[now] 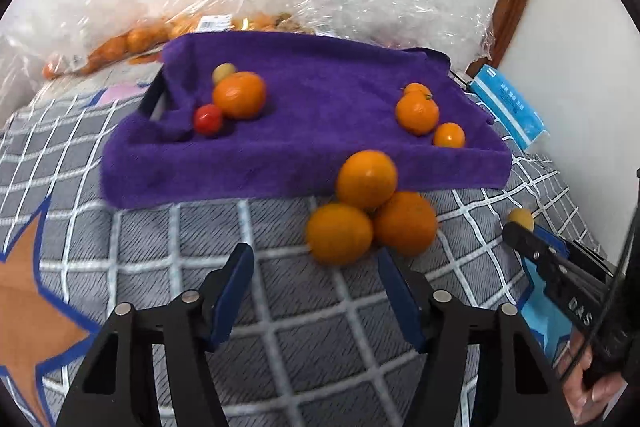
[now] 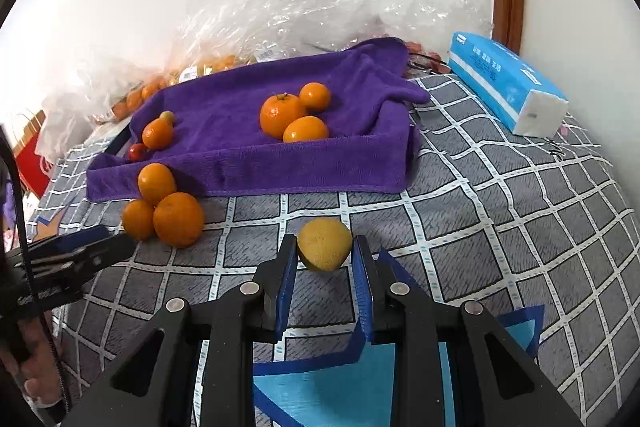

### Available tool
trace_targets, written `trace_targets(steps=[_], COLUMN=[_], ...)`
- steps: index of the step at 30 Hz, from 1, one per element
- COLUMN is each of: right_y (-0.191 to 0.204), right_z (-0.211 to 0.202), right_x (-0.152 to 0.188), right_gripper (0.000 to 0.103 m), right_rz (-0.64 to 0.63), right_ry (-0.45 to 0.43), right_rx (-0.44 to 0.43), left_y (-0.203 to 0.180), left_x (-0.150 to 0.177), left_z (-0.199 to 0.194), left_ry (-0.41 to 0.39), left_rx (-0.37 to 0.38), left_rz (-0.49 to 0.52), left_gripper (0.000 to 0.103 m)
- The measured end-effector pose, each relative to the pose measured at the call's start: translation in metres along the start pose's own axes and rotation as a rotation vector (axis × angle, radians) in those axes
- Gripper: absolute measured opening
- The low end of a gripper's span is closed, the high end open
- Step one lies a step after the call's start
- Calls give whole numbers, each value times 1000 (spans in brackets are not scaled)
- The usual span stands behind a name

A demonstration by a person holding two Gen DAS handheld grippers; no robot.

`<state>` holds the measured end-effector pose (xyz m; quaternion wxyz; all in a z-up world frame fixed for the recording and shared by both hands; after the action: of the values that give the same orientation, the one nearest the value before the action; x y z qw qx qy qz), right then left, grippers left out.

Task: Organize fruits
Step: 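Grasp a tangerine with the left gripper while the right gripper holds the yellow fruit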

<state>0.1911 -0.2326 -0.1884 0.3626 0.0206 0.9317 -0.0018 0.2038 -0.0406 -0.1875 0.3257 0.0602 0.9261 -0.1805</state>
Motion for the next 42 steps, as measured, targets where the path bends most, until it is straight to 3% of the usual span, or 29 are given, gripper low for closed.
trace_targets(steps=[4, 8, 13, 20, 24, 29, 38, 42], right_y=[2, -1, -5, -5, -7, -5, -7, -8], right_z=[1, 3, 4, 4, 4, 0, -5, -6], right_x=[0, 0, 1, 1, 2, 1, 1, 1], right_gripper=[27, 27, 27, 27, 28, 28, 28, 28], right_rz=[-6, 10, 29, 33, 39, 37, 56, 57], right_ry=[6, 14, 15, 17, 16, 3, -21, -21], right_rx=[-21, -35, -36, -30, -30, -43, -61, -39], left_y=[-6, -7, -6, -4, -1, 19, 11, 9], left_x=[-4, -5, -2, -2, -2, -3, -2, -3], left_z=[10, 12, 5, 8, 4, -9, -27, -30], left_ry=[0, 1, 2, 4, -14, -93, -197, -207], left_rx=[-45, -25, -70, -72, -3, 109, 115, 114], left_rz=[37, 35, 55, 50, 19, -100, -78, -67], left_gripper=[55, 34, 34, 34, 34, 34, 34, 34])
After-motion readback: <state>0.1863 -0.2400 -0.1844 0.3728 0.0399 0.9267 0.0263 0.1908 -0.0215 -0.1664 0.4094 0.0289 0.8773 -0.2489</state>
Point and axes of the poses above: each gripper's, at about its wrist camera, not at the fingertips, and z roughly the way its jaws point, y to its left, x to its underside, the point moved 3 cm from there along z, roughly the way its jaws point, and after that the axes turned 10 degrees about x, right-handed, at the moved point
